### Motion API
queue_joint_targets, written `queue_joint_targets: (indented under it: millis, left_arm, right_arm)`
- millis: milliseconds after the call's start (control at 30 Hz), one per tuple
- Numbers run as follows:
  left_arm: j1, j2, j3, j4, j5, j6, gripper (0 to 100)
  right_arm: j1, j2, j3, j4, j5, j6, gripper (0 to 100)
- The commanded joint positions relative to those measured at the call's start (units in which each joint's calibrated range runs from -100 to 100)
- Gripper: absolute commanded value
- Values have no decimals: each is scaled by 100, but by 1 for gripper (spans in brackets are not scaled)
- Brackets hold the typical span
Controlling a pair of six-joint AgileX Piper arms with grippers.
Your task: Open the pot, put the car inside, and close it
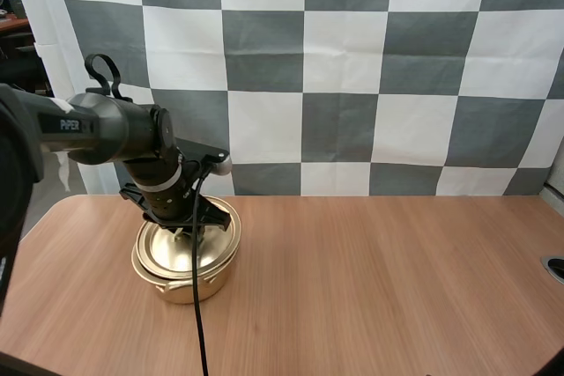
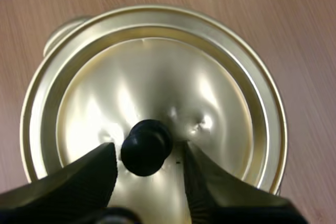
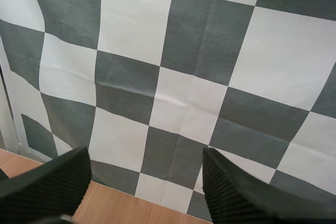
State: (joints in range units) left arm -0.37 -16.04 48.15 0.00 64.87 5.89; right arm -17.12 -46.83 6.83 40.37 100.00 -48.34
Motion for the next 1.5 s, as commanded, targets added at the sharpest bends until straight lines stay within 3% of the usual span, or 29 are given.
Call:
queue_joint_targets:
  millis: [0, 867, 900, 967, 1000, 1200, 1233, 1267, 1300, 1333, 1467]
  left_arm:
    - [-1, 1, 1, 0, 18, 96, 100]
    - [-1, -307, -374, 71, 270, 194, 100]
    - [-1, -307, -374, 71, 311, 242, 88]
    - [-1, -319, -374, 71, 426, 183, 36]
    - [-1, -352, -374, 71, 473, 28, 2]
    - [-1, -821, -459, 71, 130, -551, 0]
    - [6, -963, -526, 71, 37, -736, 0]
    - [6, -1128, -598, 85, -67, -915, 0]
    - [13, -1308, -675, 101, -205, -1079, 0]
    - [13, -1496, -759, 138, -338, -1207, 0]
    - [13, -2178, -1017, 385, -812, -1404, 0]
  right_arm:
    - [-5, -3, 5, -4, 0, -9, 100]
    - [-5, -3, 5, -17, 0, -50, 100]
    - [-5, -3, 5, -17, 0, -50, 100]
    - [-5, -3, 5, -17, 0, -50, 100]
    - [-5, -3, 5, -17, 0, -50, 100]
    - [-5, -3, 5, -16, 0, -83, 100]
    - [-5, 46, 20, -16, 0, -131, 97]
    - [-5, 79, 47, -16, 0, -129, 67]
    - [-5, 107, 127, -53, 0, -48, 28]
    - [-5, 175, 233, -129, 0, 79, 0]
    - [-5, 312, 803, -392, 0, 79, 0]
